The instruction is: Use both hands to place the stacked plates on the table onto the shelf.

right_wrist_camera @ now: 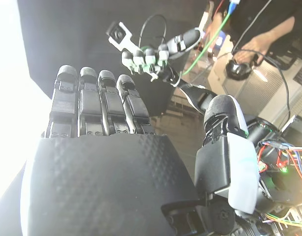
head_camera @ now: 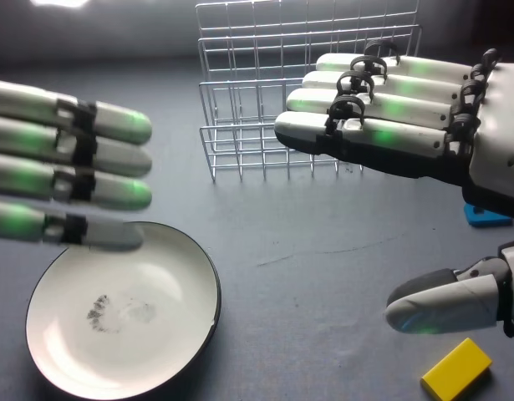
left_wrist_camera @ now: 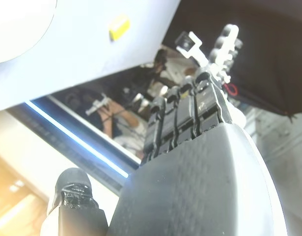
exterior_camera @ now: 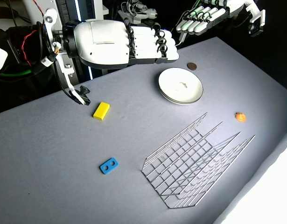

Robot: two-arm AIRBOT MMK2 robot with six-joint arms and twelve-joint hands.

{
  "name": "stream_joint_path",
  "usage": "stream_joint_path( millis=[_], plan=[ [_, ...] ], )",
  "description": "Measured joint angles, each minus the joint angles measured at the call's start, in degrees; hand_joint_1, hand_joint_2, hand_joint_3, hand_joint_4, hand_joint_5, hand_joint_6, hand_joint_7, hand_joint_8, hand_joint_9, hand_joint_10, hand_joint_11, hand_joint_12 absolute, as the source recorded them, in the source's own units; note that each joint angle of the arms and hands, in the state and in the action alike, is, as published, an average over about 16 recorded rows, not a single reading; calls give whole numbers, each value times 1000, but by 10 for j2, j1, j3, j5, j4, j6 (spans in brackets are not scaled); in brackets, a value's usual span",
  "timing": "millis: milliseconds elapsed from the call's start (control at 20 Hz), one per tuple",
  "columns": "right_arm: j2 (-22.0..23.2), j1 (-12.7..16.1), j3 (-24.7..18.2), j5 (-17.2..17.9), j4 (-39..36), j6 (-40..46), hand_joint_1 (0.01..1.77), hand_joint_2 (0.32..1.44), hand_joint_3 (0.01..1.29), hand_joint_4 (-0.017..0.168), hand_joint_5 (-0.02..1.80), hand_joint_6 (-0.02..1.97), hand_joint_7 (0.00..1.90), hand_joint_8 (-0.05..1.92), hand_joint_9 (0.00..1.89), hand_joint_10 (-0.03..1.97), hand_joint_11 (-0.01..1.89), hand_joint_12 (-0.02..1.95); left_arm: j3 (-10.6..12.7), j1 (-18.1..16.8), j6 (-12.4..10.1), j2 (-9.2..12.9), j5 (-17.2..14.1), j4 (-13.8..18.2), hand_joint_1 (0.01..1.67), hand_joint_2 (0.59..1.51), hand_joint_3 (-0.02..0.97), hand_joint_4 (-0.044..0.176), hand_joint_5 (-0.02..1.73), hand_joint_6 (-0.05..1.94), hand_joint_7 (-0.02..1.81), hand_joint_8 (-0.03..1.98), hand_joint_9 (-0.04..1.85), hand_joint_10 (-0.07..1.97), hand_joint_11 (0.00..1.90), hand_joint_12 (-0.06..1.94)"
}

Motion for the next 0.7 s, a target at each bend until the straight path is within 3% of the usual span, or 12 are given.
stream_joint_path(
  millis=[400,700],
  plan=[
    [0,0,0,-10,0,-13,139,1074,17,-1,62,19,51,12,26,5,19,-8,-6,0,-5,-1,0,24,17,1041,23,-1,33,17,23,1,21,7,16,-12],
    [0,0,0,-16,0,-20,175,1068,17,-1,57,19,48,12,25,4,22,-8,-17,4,-15,0,23,40,17,1044,19,-1,26,17,21,1,18,7,16,-11]
  ],
)
